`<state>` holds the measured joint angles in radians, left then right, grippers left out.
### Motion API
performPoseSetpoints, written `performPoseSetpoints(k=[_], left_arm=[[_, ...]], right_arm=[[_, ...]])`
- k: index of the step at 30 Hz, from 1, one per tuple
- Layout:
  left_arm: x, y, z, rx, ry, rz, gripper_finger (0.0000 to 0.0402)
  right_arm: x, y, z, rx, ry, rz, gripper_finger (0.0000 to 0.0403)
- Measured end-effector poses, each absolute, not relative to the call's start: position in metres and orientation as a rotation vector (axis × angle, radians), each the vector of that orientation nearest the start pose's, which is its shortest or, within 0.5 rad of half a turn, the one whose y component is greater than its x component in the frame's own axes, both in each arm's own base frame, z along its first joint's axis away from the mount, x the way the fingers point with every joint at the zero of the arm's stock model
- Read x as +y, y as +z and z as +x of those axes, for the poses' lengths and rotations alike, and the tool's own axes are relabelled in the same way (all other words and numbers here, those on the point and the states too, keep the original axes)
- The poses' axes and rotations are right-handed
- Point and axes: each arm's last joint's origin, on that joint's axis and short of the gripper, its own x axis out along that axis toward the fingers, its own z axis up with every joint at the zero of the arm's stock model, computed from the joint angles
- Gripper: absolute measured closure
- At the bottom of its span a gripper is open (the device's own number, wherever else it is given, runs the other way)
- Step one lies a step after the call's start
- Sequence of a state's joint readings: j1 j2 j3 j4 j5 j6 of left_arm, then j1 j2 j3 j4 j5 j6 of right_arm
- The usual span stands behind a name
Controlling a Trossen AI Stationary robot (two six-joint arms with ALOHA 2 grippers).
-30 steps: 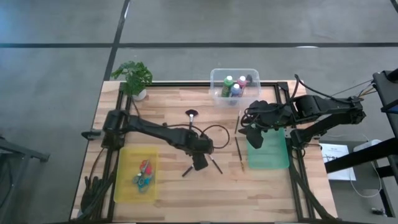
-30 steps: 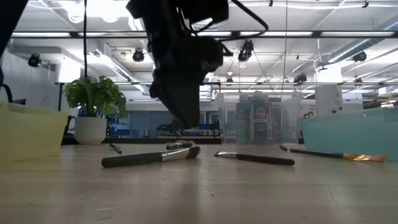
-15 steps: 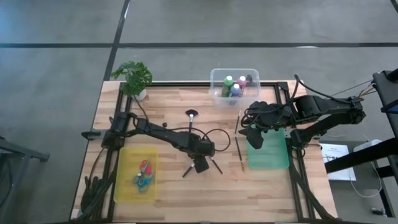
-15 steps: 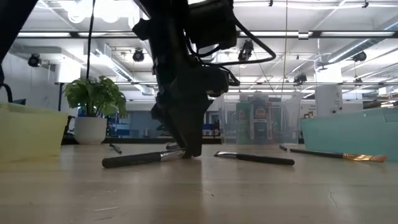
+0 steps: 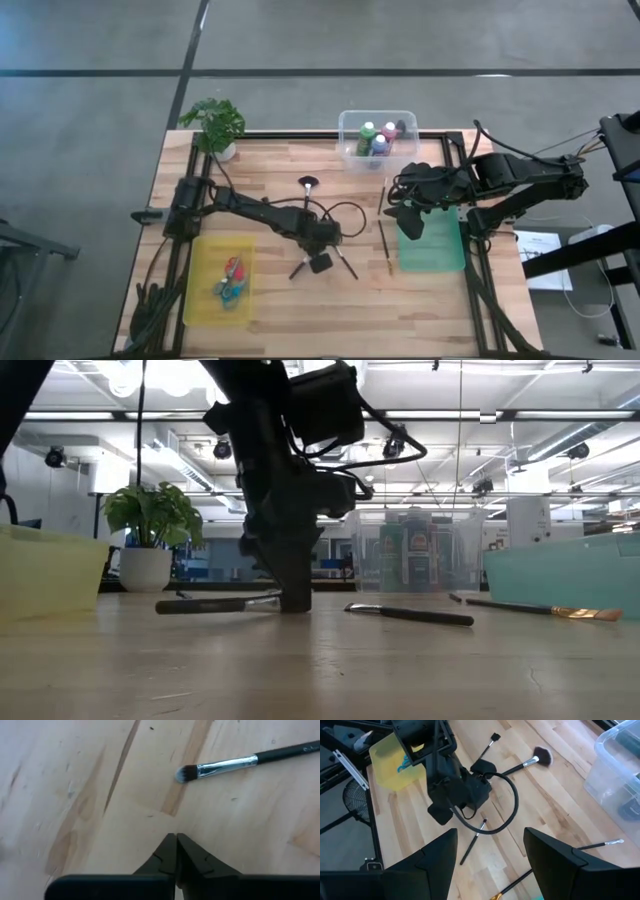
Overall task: Pick & Place Paint Supplies
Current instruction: Put the black eyeshadow brush into the green bin
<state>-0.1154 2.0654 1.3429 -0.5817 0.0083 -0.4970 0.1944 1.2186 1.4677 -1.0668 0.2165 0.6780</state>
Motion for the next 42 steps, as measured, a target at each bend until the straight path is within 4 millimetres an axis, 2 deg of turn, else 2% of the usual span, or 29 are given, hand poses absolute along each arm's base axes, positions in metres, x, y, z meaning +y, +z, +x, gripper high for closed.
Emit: performPoseSetpoints(k=[3, 5, 8, 10, 14, 17, 23, 25, 29, 33, 42], left_arm=[[-0.037, 0.143, 0.393, 1.236, 0.185, -0.363, 0.0397], [-0.029, 0.169, 0.394, 1.132, 0.163, -0.371, 0.0398], [-0.016, 0.222, 0.395, 0.859, 0.135, -0.403, 0.0399], [-0.009, 0.251, 0.391, 0.684, 0.113, -0.410, 0.0399], [-0.002, 0.323, 0.375, 0.210, 0.014, -0.337, 0.0400], [0.003, 0.354, 0.360, -0.031, 0.006, -0.300, 0.0400], [0.006, 0.380, 0.354, -0.258, 0.035, -0.285, 0.0401], [0.005, 0.386, 0.354, -0.285, 0.034, -0.269, 0.0401], [0.006, 0.383, 0.356, -0.270, 0.052, -0.261, 0.0401], [0.005, 0.394, 0.351, -0.334, 0.038, -0.250, 0.0401], [-0.001, 0.392, 0.352, -0.324, 0.024, -0.250, 0.0401]], right_arm=[[0.036, 0.400, 0.214, 0.754, -0.289, 0.474, 0.0175], [0.036, 0.400, 0.214, 0.753, -0.290, 0.474, 0.0175], [0.035, 0.400, 0.215, 0.746, -0.302, 0.470, 0.0175], [0.035, 0.401, 0.215, 0.736, -0.305, 0.469, 0.0175], [0.036, 0.404, 0.218, 0.694, -0.283, 0.465, 0.0175], [0.037, 0.412, 0.224, 0.592, -0.233, 0.454, 0.0175], [0.040, 0.435, 0.237, 0.350, -0.135, 0.435, 0.0175], [0.040, 0.439, 0.240, 0.305, -0.117, 0.431, 0.0175], [0.040, 0.437, 0.243, 0.306, -0.127, 0.451, 0.0175], [0.041, 0.436, 0.247, 0.299, -0.120, 0.457, 0.0175], [0.047, 0.421, 0.271, 0.348, -0.112, 0.498, 0.0175]])
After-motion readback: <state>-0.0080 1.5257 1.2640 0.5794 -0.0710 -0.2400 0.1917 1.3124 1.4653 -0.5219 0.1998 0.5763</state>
